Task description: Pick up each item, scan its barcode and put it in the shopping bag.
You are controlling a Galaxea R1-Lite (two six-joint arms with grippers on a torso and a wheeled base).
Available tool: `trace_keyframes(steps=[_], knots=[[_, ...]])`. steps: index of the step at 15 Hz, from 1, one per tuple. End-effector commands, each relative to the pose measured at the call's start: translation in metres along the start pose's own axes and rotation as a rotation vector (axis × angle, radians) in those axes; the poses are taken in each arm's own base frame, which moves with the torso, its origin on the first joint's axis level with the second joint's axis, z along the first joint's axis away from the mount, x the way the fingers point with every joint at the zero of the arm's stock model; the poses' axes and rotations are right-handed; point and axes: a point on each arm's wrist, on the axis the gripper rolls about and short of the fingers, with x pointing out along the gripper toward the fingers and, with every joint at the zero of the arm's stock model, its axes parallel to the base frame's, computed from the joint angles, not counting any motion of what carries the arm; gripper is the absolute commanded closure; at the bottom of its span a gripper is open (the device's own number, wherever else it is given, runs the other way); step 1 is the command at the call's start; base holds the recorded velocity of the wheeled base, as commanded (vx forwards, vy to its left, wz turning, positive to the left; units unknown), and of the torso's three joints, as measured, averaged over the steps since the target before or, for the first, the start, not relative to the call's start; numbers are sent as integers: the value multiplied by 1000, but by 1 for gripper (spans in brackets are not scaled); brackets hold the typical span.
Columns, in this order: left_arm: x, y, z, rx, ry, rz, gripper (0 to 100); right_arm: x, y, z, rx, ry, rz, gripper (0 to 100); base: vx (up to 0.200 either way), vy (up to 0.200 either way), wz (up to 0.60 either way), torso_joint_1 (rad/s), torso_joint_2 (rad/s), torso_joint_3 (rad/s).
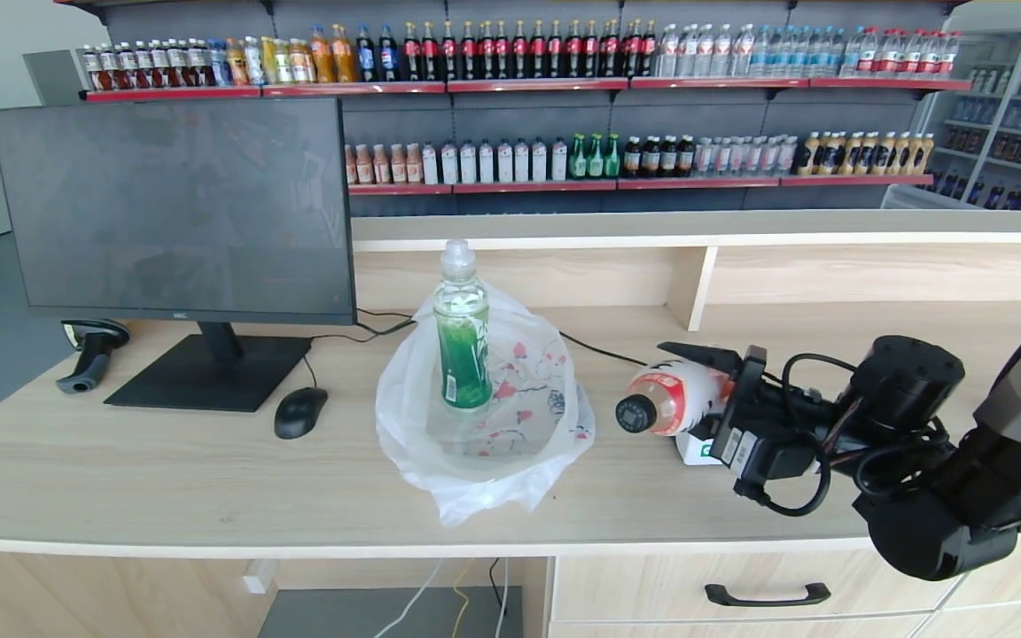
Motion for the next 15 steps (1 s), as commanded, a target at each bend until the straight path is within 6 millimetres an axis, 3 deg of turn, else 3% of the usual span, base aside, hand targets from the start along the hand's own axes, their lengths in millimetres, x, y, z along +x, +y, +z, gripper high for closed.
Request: trace_keyframes(steps=[1, 6, 11, 15], knots=[[0, 0, 0, 1, -1, 1, 0, 0, -1, 1, -2, -2, -2, 100, 0, 0, 0, 0, 0, 0], [0, 0, 0, 1, -1, 0, 0, 2, -11, 10, 0, -27, -23, 100, 0, 0, 0, 0, 0, 0], [0, 0, 0, -1, -1, 1, 0, 23, -34, 46, 45, -154, -71, 100, 0, 0, 0, 0, 0, 0], [0, 0, 0, 1, 1, 0, 0, 45, -60, 95, 139, -245, -162, 100, 0, 0, 0, 0, 0, 0]])
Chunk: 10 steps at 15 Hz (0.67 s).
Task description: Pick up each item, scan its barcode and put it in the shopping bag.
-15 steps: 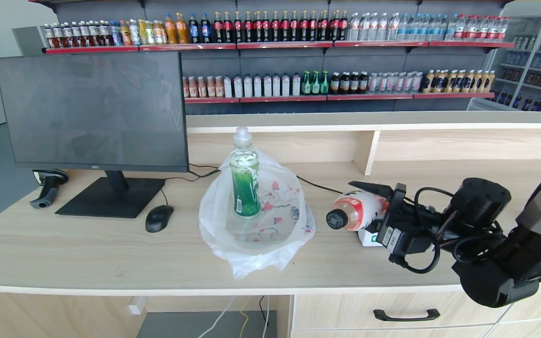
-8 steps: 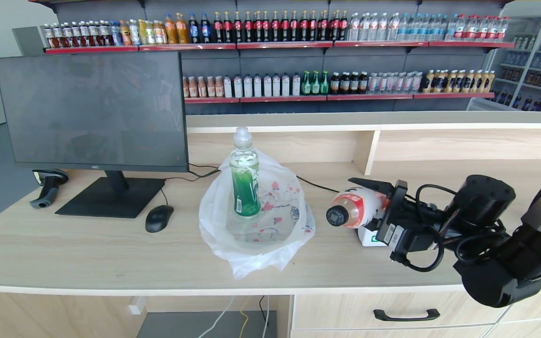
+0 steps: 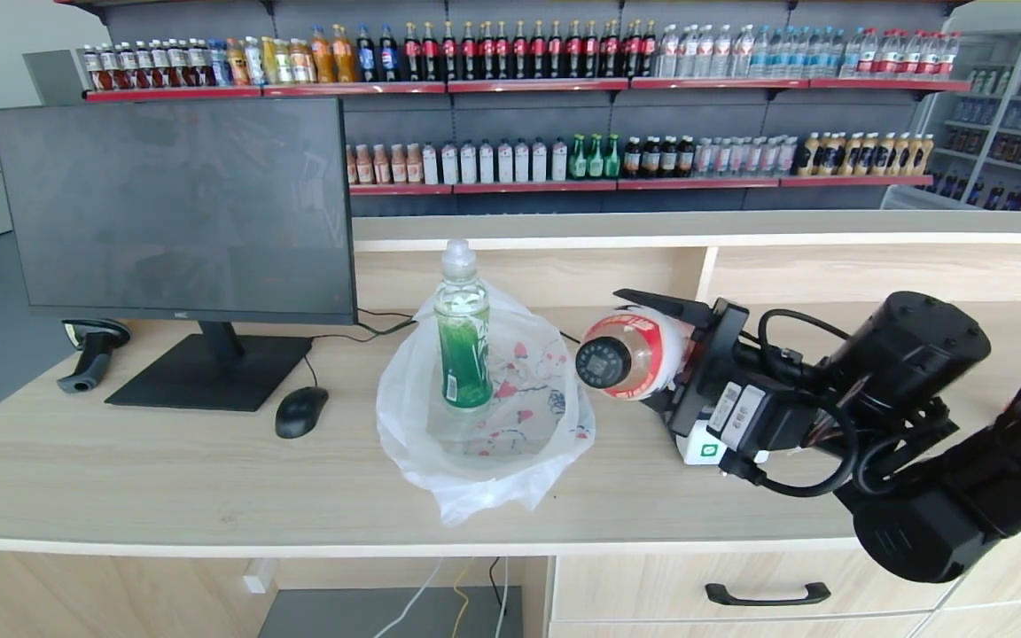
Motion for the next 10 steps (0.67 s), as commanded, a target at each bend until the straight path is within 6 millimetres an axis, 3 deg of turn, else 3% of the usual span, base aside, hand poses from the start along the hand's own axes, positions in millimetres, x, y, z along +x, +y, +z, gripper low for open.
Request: trace_keyframes(steps=[1, 3, 5, 8, 10], knots=[[0, 0, 0, 0, 0, 0, 0, 22, -10, 40, 48, -56, -78, 100, 0, 0, 0, 0, 0, 0], [0, 0, 0, 0, 0, 0, 0, 37, -8, 67, 124, -74, -122, 100, 0, 0, 0, 0, 0, 0], [0, 0, 0, 0, 0, 0, 0, 40, -13, 85, 216, -101, -147, 100, 0, 0, 0, 0, 0, 0], [0, 0, 0, 0, 0, 1, 0, 26, -33, 101, 353, -109, -216, 100, 0, 0, 0, 0, 0, 0], [0, 0, 0, 0, 0, 0, 0, 4, -32, 111, 520, -72, -224, 100, 0, 0, 0, 0, 0, 0]])
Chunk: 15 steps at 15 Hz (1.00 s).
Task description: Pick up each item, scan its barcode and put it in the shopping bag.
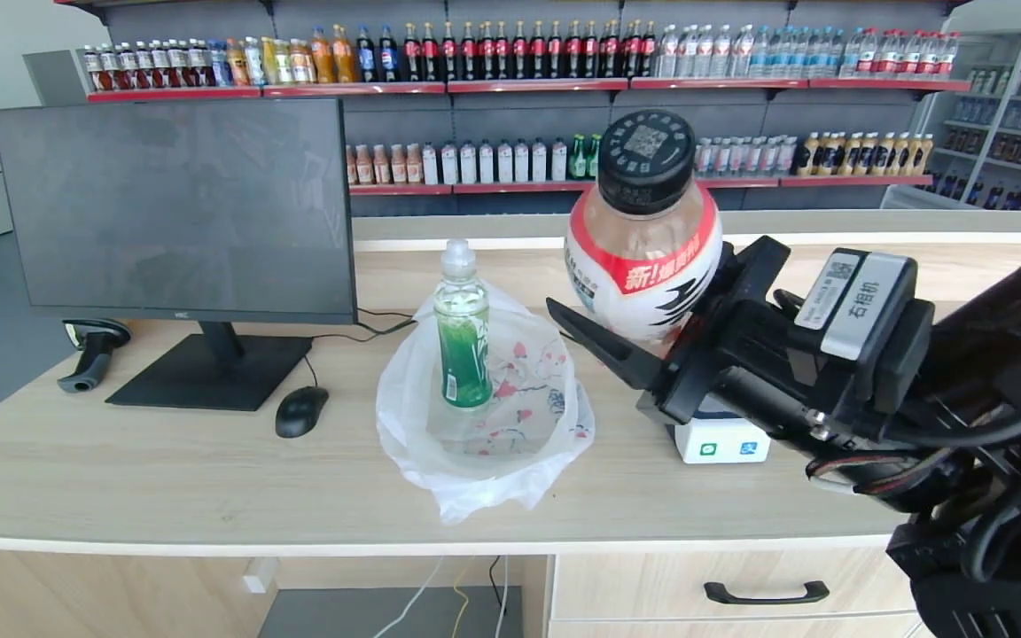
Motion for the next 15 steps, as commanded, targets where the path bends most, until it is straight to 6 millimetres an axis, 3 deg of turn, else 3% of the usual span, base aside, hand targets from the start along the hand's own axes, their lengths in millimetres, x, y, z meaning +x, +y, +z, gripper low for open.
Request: trace_keyframes(steps=[1, 3, 6, 10, 13, 15], knots=[[0, 0, 0, 0, 0, 0, 0, -22, -4, 18, 106, 22, -44, 100, 0, 0, 0, 0, 0, 0], [0, 0, 0, 0, 0, 0, 0, -33, -5, 19, 307, 61, -92, 100, 0, 0, 0, 0, 0, 0], [0, 0, 0, 0, 0, 1, 0, -39, -1, 18, 413, 94, -131, 100, 0, 0, 0, 0, 0, 0], [0, 0, 0, 0, 0, 0, 0, -69, 14, 15, 540, 196, -129, 100, 0, 0, 0, 0, 0, 0], [0, 0, 0, 0, 0, 0, 0, -65, -9, 10, 497, 178, -224, 100, 0, 0, 0, 0, 0, 0], [0, 0, 0, 0, 0, 0, 0, -71, -8, 6, 493, 237, -313, 100, 0, 0, 0, 0, 0, 0]])
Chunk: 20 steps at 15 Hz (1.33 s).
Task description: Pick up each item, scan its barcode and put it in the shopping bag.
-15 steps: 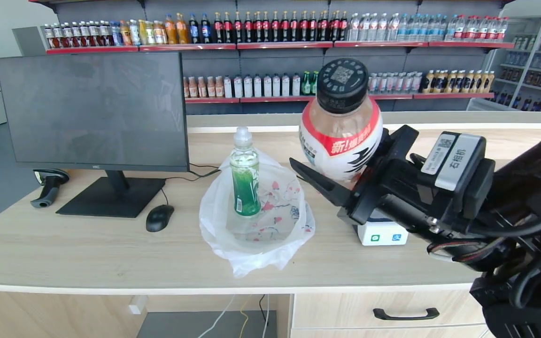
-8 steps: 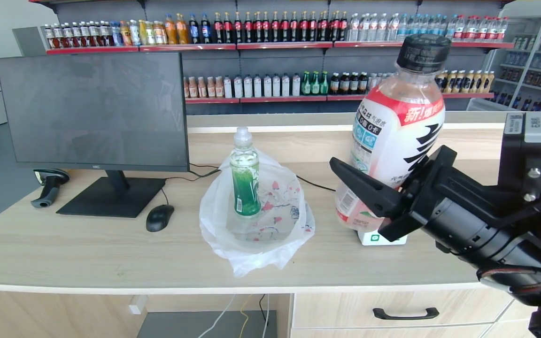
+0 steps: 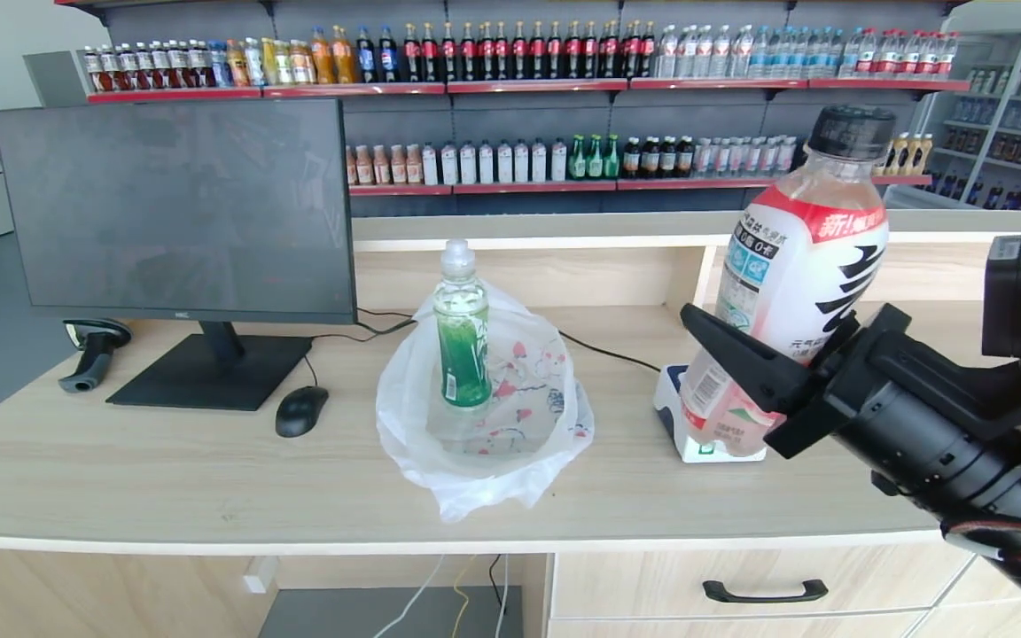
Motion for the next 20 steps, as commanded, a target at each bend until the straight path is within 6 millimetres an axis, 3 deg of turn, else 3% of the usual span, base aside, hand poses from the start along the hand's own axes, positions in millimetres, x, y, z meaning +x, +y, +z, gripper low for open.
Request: trace_keyframes(steps=[1, 4, 10, 16, 20], knots=[[0, 0, 0, 0, 0, 0, 0, -8, -3, -5, 3, 37, -51, 100, 0, 0, 0, 0, 0, 0], [0, 0, 0, 0, 0, 0, 0, -20, -4, -14, 18, 93, -67, 100, 0, 0, 0, 0, 0, 0], [0, 0, 0, 0, 0, 2, 0, 11, -19, -3, 36, -4, -298, 100, 0, 0, 0, 0, 0, 0], [0, 0, 0, 0, 0, 0, 0, 10, -27, -4, 53, -7, -331, 100, 0, 0, 0, 0, 0, 0], [0, 0, 0, 0, 0, 0, 0, 9, -27, 11, 51, -63, -330, 100, 0, 0, 0, 0, 0, 0]])
